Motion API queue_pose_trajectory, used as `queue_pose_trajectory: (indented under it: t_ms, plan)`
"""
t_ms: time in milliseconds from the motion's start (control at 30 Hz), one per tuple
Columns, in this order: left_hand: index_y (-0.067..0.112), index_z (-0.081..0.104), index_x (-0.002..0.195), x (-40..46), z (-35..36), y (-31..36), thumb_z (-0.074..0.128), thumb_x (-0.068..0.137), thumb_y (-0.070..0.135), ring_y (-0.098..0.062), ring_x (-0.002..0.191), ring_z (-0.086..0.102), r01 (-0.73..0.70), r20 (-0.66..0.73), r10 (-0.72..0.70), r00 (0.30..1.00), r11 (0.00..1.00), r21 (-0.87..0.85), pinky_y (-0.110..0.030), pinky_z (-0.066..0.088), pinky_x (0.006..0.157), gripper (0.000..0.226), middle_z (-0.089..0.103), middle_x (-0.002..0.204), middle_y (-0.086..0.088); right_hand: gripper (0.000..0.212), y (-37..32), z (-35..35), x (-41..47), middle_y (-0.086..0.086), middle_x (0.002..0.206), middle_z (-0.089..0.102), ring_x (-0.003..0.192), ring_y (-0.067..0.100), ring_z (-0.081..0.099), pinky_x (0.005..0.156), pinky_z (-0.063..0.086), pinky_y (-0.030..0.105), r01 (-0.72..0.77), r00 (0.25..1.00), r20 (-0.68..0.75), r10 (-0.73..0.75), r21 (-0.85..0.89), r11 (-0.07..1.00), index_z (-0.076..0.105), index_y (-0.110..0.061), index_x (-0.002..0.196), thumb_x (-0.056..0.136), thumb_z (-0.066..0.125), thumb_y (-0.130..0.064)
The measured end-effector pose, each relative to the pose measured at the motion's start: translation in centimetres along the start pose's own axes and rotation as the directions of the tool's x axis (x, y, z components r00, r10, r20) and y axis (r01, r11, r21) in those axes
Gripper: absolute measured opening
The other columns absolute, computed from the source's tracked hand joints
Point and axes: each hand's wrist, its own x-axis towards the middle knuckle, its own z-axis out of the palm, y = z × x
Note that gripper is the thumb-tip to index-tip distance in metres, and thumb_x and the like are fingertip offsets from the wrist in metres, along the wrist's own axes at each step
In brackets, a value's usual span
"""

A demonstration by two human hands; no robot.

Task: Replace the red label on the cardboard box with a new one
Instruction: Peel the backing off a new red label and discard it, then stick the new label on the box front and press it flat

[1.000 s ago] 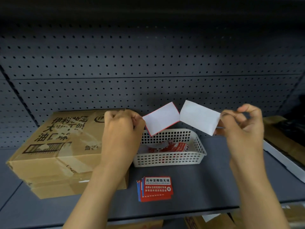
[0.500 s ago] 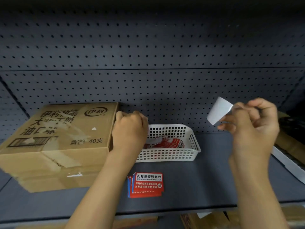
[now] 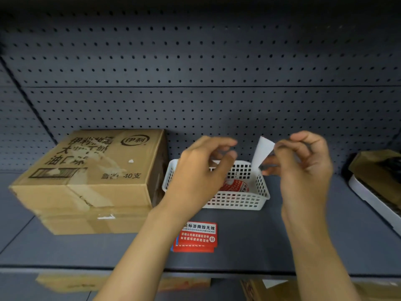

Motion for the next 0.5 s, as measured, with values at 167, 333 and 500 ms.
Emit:
queue_pose_trajectory:
  t_ms: [167,333,500]
  plan:
    - [0.029,0.067,0.129,-2.2,-1.9,1.7,0.074,0.089,0.032,0.002,0.108,0.065,-0.015,0.066,0.020,0.998,0.997,-0.074,-0.009,0.048,0.088,0.041,0.069,0.118,0.016,0.032,0.6,2.3,-1.9,-0.011,0.079,0.073,0.071,-0.001,0.071,0.067,0.058,0.023,0.043,0.997,0.066,-0.041,-0.038,0.998,0.058,-0.027,0.094,0.093,0.063,0.005]
    - [0.026,0.072,0.121,-3.9,-3.5,0.9,0.078,0.085,0.018,0.005,0.096,0.070,0.000,-0.070,-0.005,0.998,0.998,-0.069,-0.009,0.051,0.086,0.037,0.073,0.103,0.018,0.029,0.1,4.6,-4.7,-0.008,0.084,0.075,0.076,-0.003,0.072,0.067,0.054,0.013,0.131,0.973,0.202,-0.113,-0.076,0.988,0.060,-0.028,0.092,0.096,0.062,0.001]
    - [0.028,0.076,0.111,-5.8,-6.7,-1.1,0.064,0.097,0.016,0.002,0.085,0.075,0.072,-0.168,-0.110,0.980,0.973,-0.221,-0.023,0.059,0.080,0.022,0.080,0.093,0.013,0.025,-0.6,6.6,-7.7,-0.003,0.094,0.079,0.081,0.015,0.076,0.070,0.062,0.035,0.167,0.952,0.272,-0.140,-0.076,0.983,0.058,-0.033,0.100,0.106,0.051,-0.009]
